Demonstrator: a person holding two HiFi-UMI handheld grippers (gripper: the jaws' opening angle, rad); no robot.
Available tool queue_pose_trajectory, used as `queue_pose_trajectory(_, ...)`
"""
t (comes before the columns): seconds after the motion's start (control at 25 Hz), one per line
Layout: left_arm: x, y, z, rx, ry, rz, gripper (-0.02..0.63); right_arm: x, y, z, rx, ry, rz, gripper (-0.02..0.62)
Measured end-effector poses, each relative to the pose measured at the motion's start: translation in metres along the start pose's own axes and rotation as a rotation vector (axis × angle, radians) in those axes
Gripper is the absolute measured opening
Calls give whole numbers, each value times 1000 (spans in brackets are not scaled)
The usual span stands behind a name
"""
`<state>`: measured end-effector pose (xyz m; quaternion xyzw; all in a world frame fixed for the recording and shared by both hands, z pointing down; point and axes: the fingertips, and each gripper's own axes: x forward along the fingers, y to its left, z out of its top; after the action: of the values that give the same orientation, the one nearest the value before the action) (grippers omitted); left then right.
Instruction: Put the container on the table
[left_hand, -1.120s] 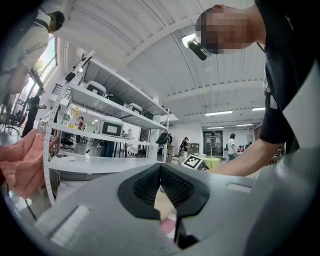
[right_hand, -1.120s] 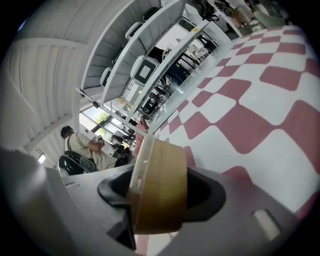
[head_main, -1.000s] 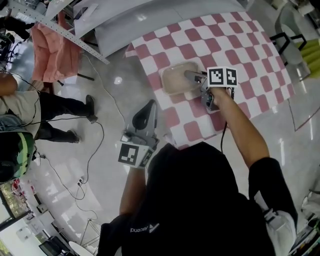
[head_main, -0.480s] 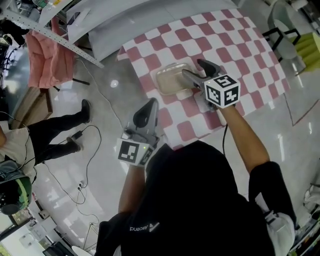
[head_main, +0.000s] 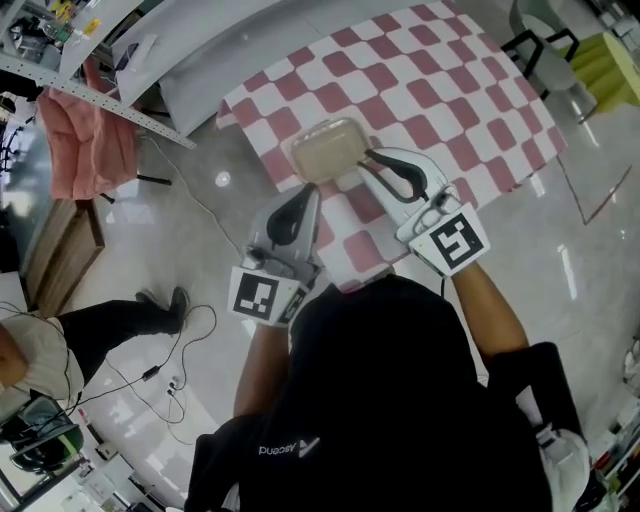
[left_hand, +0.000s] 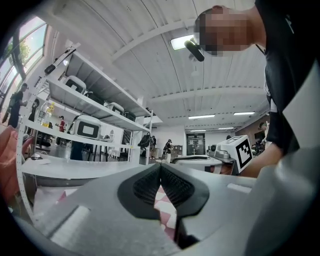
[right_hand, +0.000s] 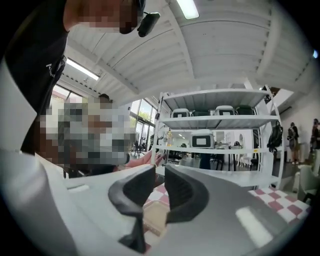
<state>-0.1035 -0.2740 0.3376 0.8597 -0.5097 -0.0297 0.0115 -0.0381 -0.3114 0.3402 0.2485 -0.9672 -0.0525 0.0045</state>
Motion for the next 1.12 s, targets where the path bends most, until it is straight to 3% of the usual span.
queue_pose_trajectory(0.16,9,-13,4,5,-10,-48,9,-18,8,7,3,-14,-27,5)
queue_pose_trajectory(0.64,17,-38,5,7,-25,-126,9,-40,25,9,7,8,-42,3)
queue_pose_trajectory(1.12,4,-45,8,11,-28,-118,9,-45,37,13,-3,11,-22,3)
